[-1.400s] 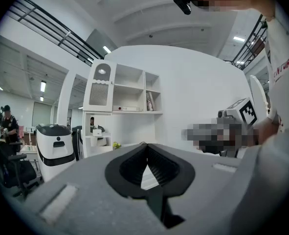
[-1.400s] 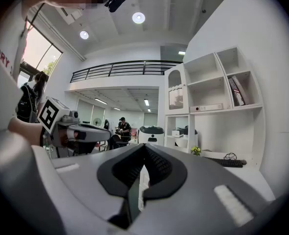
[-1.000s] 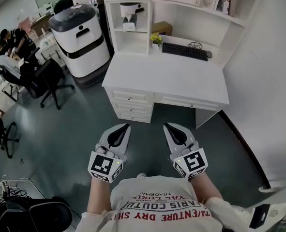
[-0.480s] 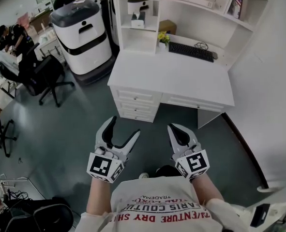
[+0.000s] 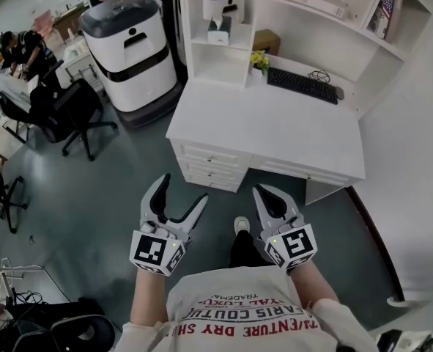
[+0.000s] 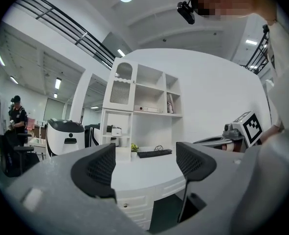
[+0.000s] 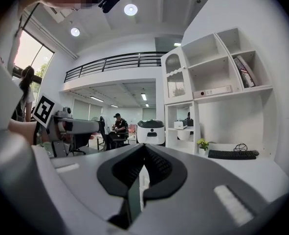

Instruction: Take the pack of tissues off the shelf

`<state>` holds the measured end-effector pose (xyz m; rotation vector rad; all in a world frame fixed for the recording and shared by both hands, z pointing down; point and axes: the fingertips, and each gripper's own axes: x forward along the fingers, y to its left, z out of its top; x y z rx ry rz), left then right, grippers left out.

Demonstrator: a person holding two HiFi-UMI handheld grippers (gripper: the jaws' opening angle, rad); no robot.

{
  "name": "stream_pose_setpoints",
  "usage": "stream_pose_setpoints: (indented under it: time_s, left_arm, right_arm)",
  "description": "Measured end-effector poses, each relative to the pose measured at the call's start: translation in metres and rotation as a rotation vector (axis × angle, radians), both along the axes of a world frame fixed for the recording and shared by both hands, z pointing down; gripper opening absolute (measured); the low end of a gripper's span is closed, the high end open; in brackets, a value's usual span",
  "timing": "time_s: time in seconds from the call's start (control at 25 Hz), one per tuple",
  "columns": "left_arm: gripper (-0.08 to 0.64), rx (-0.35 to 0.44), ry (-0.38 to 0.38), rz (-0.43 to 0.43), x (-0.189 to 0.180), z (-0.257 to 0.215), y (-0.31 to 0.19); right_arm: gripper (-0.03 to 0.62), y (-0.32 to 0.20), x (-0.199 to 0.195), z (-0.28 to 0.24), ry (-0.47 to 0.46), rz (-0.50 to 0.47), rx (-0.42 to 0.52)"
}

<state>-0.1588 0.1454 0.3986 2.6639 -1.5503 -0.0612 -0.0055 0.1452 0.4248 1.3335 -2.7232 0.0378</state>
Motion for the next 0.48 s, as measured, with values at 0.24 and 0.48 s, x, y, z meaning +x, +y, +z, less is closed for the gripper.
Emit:
stream_pose_setpoints:
  time_s: [0.24, 0.48]
  left_arm:
    - [0.396, -0.01, -0.007, -0.068, 0.011, -0.005, -0.079]
    - [0.405, -0.001, -0.013, -0.097, 0.036, -0.01, -0.17]
  right_arm:
    - [0.002, -0.087, 0.011, -0.008, -0.005, -0.047, 0.01]
    - [0.002, -0.181, 0.036, -0.014, 0.002, -0.077, 0.009]
